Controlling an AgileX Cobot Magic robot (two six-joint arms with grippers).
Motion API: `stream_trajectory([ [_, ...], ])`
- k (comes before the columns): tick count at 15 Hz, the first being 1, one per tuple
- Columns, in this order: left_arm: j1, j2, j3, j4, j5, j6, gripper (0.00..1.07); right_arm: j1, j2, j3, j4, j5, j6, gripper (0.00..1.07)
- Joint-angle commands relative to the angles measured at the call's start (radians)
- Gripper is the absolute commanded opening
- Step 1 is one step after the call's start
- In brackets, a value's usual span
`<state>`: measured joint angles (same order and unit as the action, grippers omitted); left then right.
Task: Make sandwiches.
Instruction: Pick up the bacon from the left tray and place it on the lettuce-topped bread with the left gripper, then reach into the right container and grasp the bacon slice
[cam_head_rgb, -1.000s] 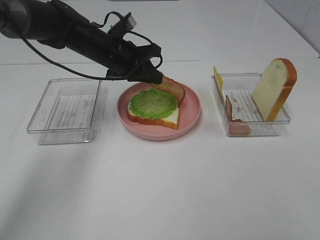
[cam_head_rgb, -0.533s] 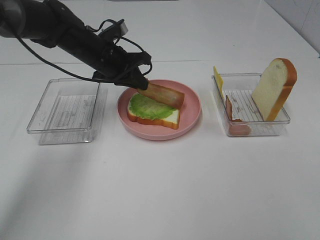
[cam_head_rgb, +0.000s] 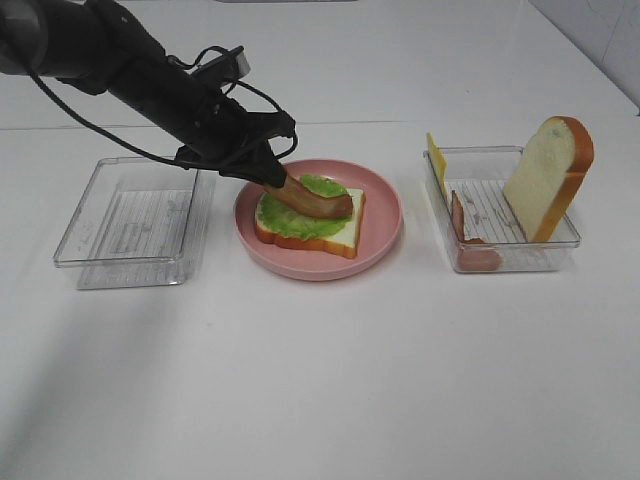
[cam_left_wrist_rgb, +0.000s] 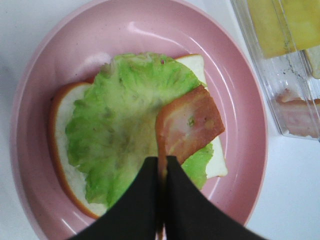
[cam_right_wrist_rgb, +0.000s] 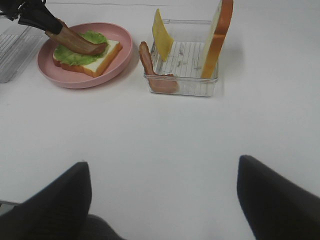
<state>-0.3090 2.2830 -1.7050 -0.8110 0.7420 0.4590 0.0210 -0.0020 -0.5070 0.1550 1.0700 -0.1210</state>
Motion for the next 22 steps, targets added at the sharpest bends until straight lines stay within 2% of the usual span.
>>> stream_trajectory([
  [1,-0.002,-0.001,-0.004,-0.005,-0.028,-0.008,0.24,-0.007,-0.015,0.004,0.004,-0.008,-0.005,0.77],
  [2,-0.002,-0.003,-0.004,-0.005,-0.034,-0.008,0.43,-0.007,-0.015,0.004,0.004,-0.008,-0.005,0.77],
  [3,-0.002,-0.007,-0.004,0.000,-0.035,-0.008,0.68,-0.007,-0.015,0.004,0.004,-0.008,-0.005,0.77],
  [5,0.000,-0.032,-0.004,0.023,-0.040,-0.004,0.83,-0.007,-0.015,0.004,0.004,-0.008,-0.005,0.77],
  [6,0.000,-0.043,-0.004,0.040,-0.041,-0.004,0.83,-0.007,-0.015,0.004,0.004,-0.008,-0.005,0.77],
  [8,0.000,-0.107,-0.004,0.142,-0.041,-0.006,0.83,-0.007,-0.015,0.004,0.004,-0.008,-0.005,0.77],
  [9,0.000,-0.171,-0.004,0.227,-0.006,-0.019,0.83,-0.007,-0.015,0.004,0.004,-0.008,-0.005,0.77],
  [10,0.000,-0.171,-0.004,0.227,-0.006,-0.019,0.83,-0.007,-0.015,0.004,0.004,-0.008,-0.005,0.77],
  [11,0.000,-0.207,-0.004,0.274,0.025,-0.051,0.83,-0.007,-0.015,0.004,0.004,-0.008,-0.005,0.77],
  [14,0.000,-0.338,-0.003,0.446,0.157,-0.204,0.83,-0.007,-0.015,0.004,0.004,-0.008,-0.005,0.77],
  [15,0.000,-0.427,-0.003,0.533,0.243,-0.301,0.83,-0.007,-0.015,0.004,0.004,-0.008,-0.005,0.77],
  [19,0.000,-0.566,-0.001,0.639,0.371,-0.361,0.83,-0.007,-0.015,0.004,0.004,-0.008,-0.005,0.77],
  [22,0.000,-0.668,-0.001,0.649,0.490,-0.376,0.83,-0.007,-0.015,0.004,0.004,-0.008,-0.005,0.77],
])
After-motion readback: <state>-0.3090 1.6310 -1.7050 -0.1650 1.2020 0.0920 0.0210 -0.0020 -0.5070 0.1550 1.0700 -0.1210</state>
